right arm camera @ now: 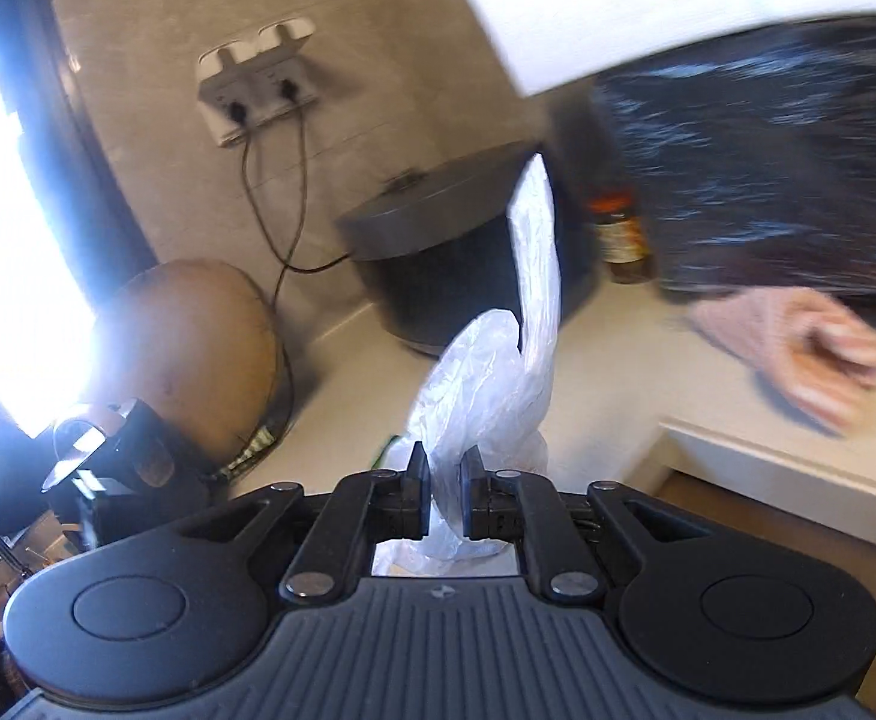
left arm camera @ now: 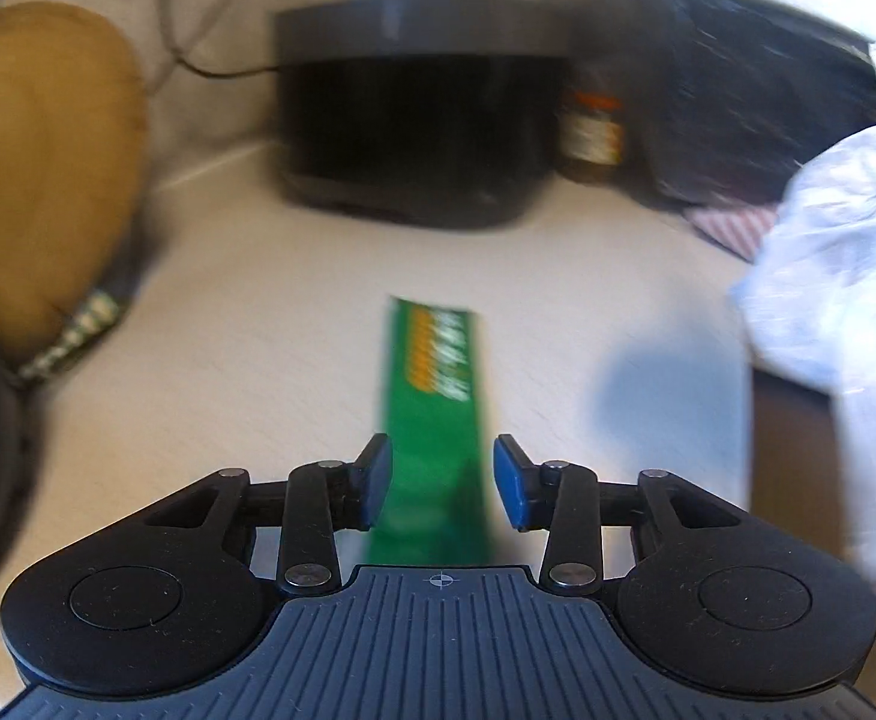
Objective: Collect trash
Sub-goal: 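Carry the sachet with the left tool while the right tool carries the bag to the bin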
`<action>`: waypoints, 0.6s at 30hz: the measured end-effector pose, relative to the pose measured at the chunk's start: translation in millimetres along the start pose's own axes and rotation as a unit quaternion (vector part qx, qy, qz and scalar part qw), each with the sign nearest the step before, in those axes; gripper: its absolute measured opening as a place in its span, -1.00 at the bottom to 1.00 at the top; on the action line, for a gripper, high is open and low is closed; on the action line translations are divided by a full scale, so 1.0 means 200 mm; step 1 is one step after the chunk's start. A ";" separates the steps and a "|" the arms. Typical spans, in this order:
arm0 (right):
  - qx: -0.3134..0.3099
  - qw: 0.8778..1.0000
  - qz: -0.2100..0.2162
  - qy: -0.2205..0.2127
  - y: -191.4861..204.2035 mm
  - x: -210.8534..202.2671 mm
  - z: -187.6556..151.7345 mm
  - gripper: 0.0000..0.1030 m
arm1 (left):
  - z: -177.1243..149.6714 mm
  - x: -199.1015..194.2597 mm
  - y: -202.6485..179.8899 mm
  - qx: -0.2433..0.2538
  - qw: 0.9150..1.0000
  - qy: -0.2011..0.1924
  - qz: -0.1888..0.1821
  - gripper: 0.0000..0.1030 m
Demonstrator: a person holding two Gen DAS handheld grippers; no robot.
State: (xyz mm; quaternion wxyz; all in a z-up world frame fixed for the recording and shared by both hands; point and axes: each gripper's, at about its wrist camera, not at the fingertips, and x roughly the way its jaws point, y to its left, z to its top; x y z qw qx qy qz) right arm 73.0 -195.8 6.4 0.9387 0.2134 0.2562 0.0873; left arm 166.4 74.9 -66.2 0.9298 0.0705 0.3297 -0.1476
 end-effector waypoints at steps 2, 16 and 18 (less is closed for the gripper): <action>-0.019 0.999 -0.028 0.034 0.04 0.15 -0.03 -0.33 | 0.03 0.09 0.03 -0.016 0.999 0.036 -0.006 -0.20; -0.086 0.991 -0.098 0.035 0.10 0.46 -0.13 0.69 | 0.05 0.19 -0.04 0.029 0.995 0.073 -0.065 -0.21; -0.093 0.988 -0.112 0.048 0.08 0.58 -0.14 0.69 | 0.02 0.16 -0.01 0.016 0.995 0.065 -0.070 -0.25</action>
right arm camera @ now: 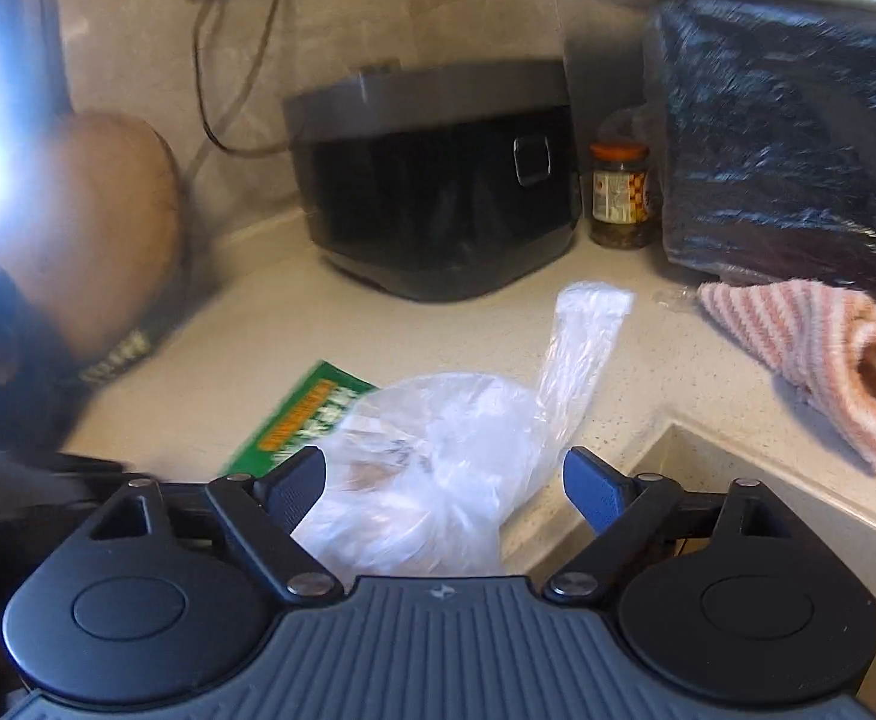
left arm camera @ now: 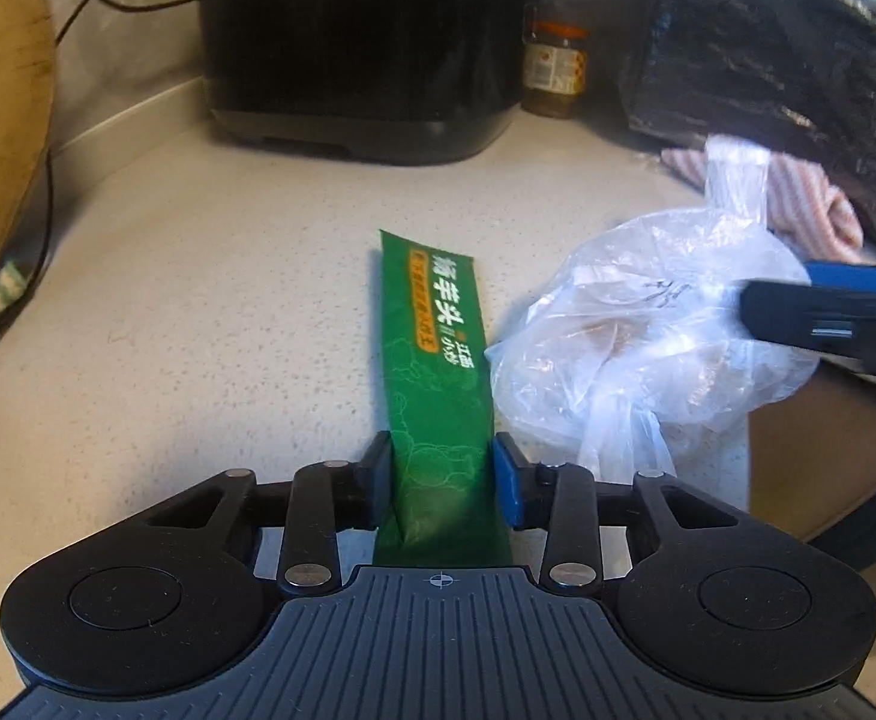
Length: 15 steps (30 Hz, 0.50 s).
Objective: Collect trash
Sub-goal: 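Carry the sachet with the left tool while the right tool carries the bag to the bin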
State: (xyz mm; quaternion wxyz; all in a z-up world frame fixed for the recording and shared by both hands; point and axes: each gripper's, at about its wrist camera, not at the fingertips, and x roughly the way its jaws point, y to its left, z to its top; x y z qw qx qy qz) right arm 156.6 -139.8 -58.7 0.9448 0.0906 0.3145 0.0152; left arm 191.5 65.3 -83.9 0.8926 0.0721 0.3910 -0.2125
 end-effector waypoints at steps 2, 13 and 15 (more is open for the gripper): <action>0.011 0.999 0.003 0.031 0.00 0.12 0.00 0.69 | -0.03 -0.04 0.01 -0.004 1.000 -0.010 0.007 -0.26; 0.084 0.989 0.115 0.038 -0.07 -0.25 0.07 -0.63 | -0.05 -0.38 -0.07 -0.016 0.998 -0.067 -0.010 -0.27; 0.089 0.989 0.113 0.012 -0.15 -0.44 0.06 -0.63 | -0.04 -0.44 -0.17 -0.010 0.996 -0.076 -0.035 -0.27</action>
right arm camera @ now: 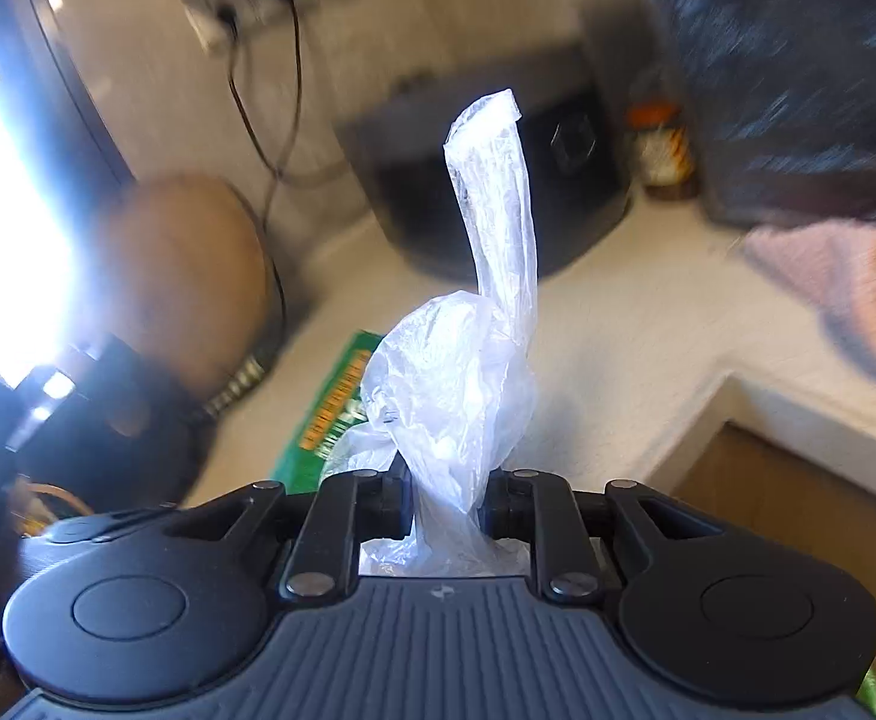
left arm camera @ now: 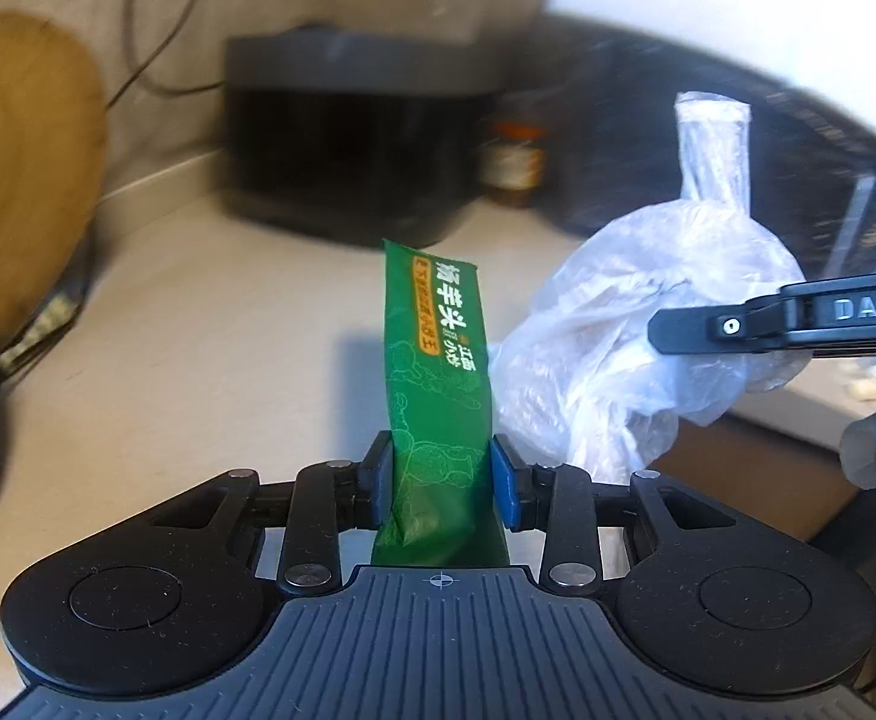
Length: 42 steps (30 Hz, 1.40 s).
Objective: Collect trash
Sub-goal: 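Carry the sachet with the left tool while the right tool carries the bag to the bin, then open both tools over the green bin to drop sachet and bag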
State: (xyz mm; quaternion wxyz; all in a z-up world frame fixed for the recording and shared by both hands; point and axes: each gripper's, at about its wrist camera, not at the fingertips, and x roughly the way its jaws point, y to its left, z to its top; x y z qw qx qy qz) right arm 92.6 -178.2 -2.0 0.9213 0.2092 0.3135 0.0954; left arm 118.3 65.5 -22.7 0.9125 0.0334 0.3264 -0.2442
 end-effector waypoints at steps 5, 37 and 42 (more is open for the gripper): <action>-0.011 0.996 -0.082 -0.041 -0.19 -0.42 -0.10 -0.63 | -0.01 -0.04 -0.32 0.018 0.995 0.011 -0.093 -0.26; 0.136 0.960 -0.223 0.102 -1.02 -0.47 -0.89 0.06 | -0.39 0.49 -0.99 -0.020 0.980 0.132 -0.145 -0.24; 0.103 0.970 -0.201 0.088 -0.87 -0.47 -0.80 0.11 | -0.43 0.21 -0.92 -0.021 0.992 0.082 -0.092 -0.24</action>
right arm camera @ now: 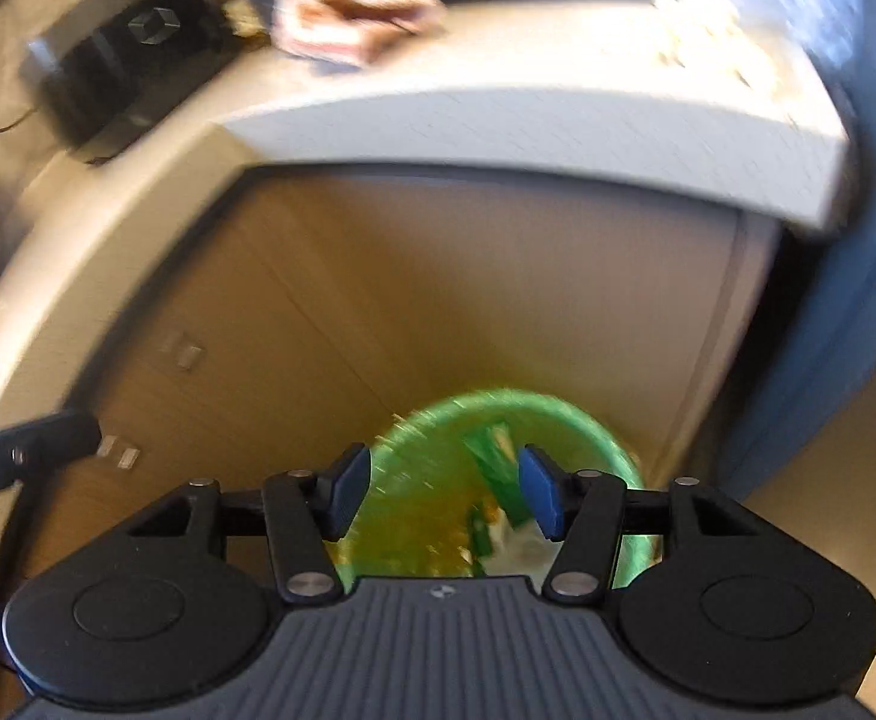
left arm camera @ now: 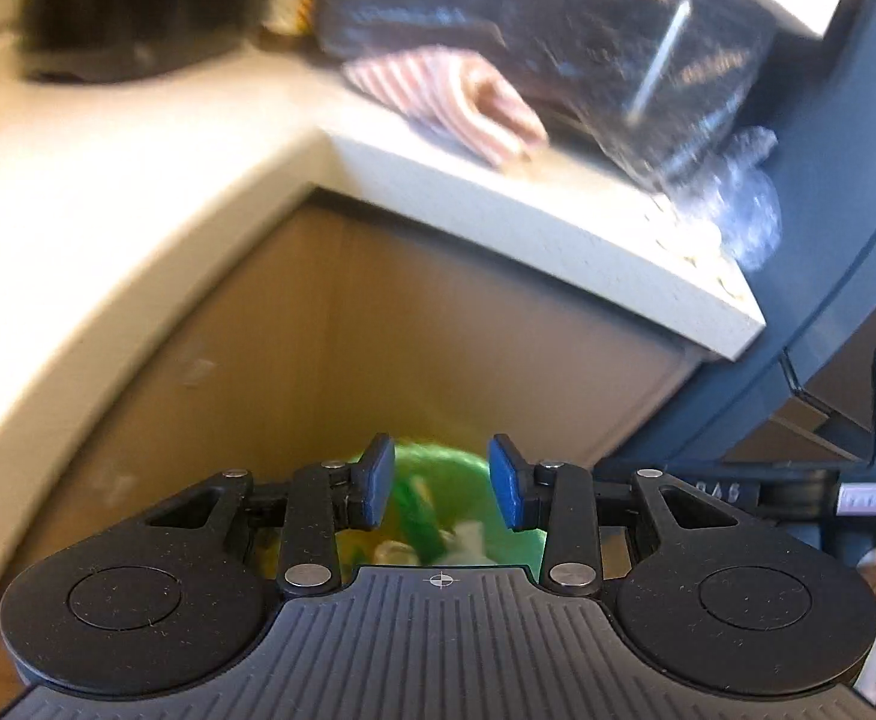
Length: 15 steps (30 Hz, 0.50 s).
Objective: Collect trash
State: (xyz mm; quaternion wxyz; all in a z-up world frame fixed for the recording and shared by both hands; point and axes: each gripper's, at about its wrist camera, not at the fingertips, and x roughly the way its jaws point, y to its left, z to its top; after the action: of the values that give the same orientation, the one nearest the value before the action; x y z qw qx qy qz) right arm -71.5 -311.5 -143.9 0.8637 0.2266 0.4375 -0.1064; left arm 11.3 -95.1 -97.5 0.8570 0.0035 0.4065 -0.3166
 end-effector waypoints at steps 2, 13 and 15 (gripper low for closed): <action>-0.034 0.999 0.012 -0.025 0.12 -0.06 0.02 0.21 | -0.01 -0.13 0.03 -0.012 0.999 -0.025 0.027 -0.24; -0.200 0.954 0.144 -0.172 0.91 -0.39 0.09 0.89 | -0.09 -0.73 0.26 -0.071 0.955 -0.189 0.219 -0.56; -0.215 0.950 0.167 -0.153 1.04 -0.39 0.09 0.89 | -0.11 -0.78 0.29 -0.082 0.952 -0.194 0.223 -0.67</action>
State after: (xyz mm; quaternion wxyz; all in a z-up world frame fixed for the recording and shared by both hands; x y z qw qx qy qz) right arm -25.8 -140.0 -8.9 0.9540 0.0866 0.2682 0.1022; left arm -45.5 42.5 -17.8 0.9654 -0.0375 0.2462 -0.0771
